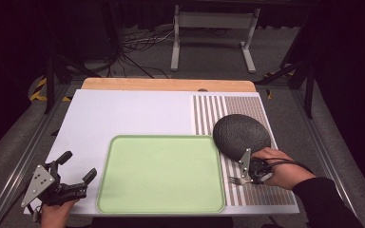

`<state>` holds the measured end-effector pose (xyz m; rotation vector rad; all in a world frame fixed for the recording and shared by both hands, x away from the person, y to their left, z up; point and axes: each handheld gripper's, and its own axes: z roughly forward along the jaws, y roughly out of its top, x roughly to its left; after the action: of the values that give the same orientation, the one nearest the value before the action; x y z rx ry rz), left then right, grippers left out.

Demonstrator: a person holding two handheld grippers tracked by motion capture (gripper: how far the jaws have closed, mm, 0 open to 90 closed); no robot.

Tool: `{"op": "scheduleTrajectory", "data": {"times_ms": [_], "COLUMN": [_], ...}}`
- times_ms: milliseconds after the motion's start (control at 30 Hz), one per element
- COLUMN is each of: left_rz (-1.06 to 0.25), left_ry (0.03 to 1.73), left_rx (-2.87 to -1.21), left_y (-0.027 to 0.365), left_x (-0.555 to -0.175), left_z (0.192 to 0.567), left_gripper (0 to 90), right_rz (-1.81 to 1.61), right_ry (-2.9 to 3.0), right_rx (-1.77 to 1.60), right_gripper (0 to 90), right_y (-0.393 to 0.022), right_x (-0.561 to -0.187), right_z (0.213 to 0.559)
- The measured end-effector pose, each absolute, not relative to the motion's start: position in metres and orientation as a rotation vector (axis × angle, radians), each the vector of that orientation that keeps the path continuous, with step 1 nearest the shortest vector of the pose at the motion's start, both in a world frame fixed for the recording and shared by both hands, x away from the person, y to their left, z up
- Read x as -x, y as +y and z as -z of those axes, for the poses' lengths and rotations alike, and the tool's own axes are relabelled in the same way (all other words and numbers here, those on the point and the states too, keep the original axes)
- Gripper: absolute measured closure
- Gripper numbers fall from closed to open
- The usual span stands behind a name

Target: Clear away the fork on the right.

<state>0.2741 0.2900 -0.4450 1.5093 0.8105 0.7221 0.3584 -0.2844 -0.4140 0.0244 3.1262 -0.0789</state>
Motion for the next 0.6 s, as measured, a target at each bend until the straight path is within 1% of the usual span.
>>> {"op": "scheduleTrajectory", "data": {"times_ms": [600], "left_rz": [-0.721], "left_ry": [0.811], "left_rx": [-1.507], "left_y": [0.2900], "left_x": [-0.2747], "left_z": [0.4453], "left_gripper": [0.1], "right_rz": [0.066], "right_ry": [3.122], "right_rx": [-0.020], "right_gripper": [85.3], "right_y": [-0.2846], "right_x": [-0.3566], "right_z": [0.4100]}}
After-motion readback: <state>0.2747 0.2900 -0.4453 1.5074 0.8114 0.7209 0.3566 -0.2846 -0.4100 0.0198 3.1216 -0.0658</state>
